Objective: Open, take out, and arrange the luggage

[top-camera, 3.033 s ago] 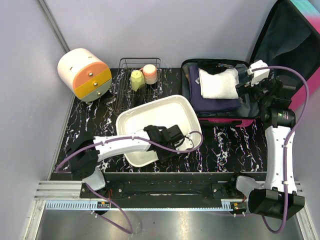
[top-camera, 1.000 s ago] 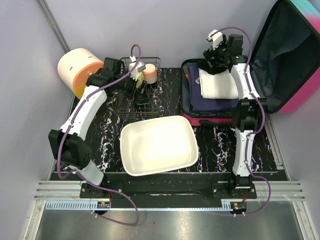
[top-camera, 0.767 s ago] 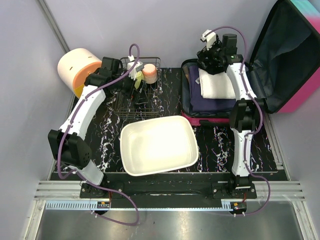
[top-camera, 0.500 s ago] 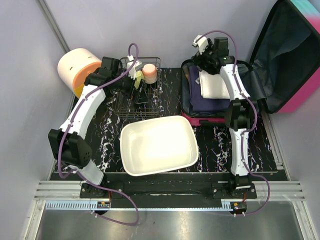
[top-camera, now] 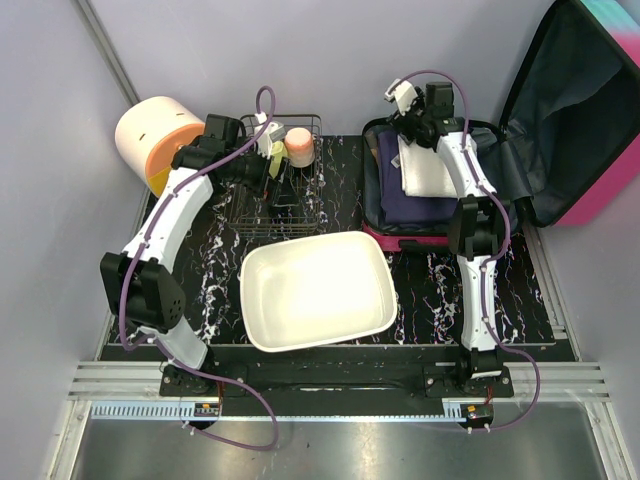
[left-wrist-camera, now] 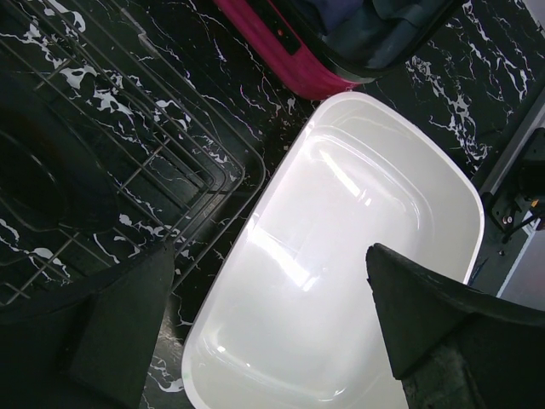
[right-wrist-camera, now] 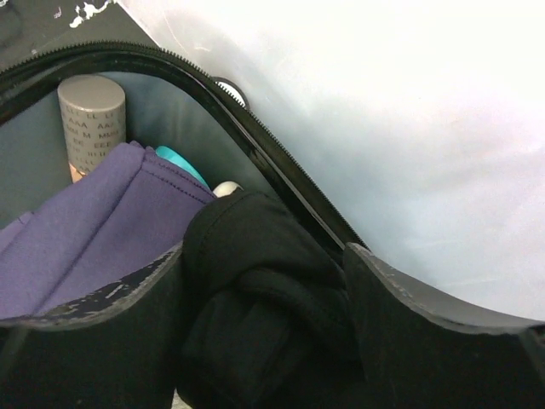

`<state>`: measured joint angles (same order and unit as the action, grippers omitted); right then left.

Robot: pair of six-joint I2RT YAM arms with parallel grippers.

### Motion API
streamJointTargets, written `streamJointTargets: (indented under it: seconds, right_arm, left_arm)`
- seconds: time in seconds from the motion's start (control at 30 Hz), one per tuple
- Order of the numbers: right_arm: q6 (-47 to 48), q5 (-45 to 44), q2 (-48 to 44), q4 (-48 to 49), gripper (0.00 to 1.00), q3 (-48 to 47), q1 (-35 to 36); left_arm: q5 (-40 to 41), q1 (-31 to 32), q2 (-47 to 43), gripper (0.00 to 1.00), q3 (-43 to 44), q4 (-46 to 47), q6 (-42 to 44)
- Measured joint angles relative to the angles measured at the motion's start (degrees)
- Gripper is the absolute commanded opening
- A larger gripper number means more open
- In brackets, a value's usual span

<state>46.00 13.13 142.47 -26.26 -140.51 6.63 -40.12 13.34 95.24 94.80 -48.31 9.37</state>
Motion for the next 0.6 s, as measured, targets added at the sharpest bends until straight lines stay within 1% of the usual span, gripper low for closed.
streamJointTargets:
  seconds: [0.1, 0.13, 0.2, 0.23, 0.33, 0.37, 0.43, 0.6]
  right_arm:
    - [-1.4, 0.2, 0.2, -0.4, 0.55, -1.3, -0.2]
    - [-1.9, 0.5, 0.4, -0.6, 0.42, -2.3, -0.4]
    - [-3.1, 1.5, 0.5, -0.6, 0.35, -3.9, -1.1]
    - [-4.0, 2.0, 0.5, -0.6, 0.29, -4.5, -1.6]
    - [-6.9, 4.0, 0.5, -0.6, 0.20, -5.6, -3.5]
    - [-8.4, 5.1, 0.5, -0.6, 0.10, -5.8, -4.4]
    - [-10.1, 6.6, 0.5, -0.6, 0.01, -5.9, -5.5]
    - [-15.5, 11.2, 0.5, -0.6, 0.00, -5.9, -8.3]
  left_arm:
    - [0.0, 0.0, 0.3, 0.99, 0.0, 0.0, -0.4]
    - [0.0, 0.0, 0.3, 0.99, 0.0, 0.0, -0.5]
    - [0.0, 0.0, 0.4, 0.99, 0.0, 0.0, -0.5]
    - [0.0, -0.1, 0.4, 0.99, 0.0, 0.0, -0.5]
    - [0.0, -0.2, 0.5, 0.99, 0.0, 0.0, -0.7]
    - [0.0, -0.2, 0.5, 0.99, 0.0, 0.0, -0.8]
    - [0.0, -0.3, 0.5, 0.99, 0.0, 0.0, -0.9]
    - [0.0, -0.5, 0.6, 0.99, 0.0, 0.0, -1.3]
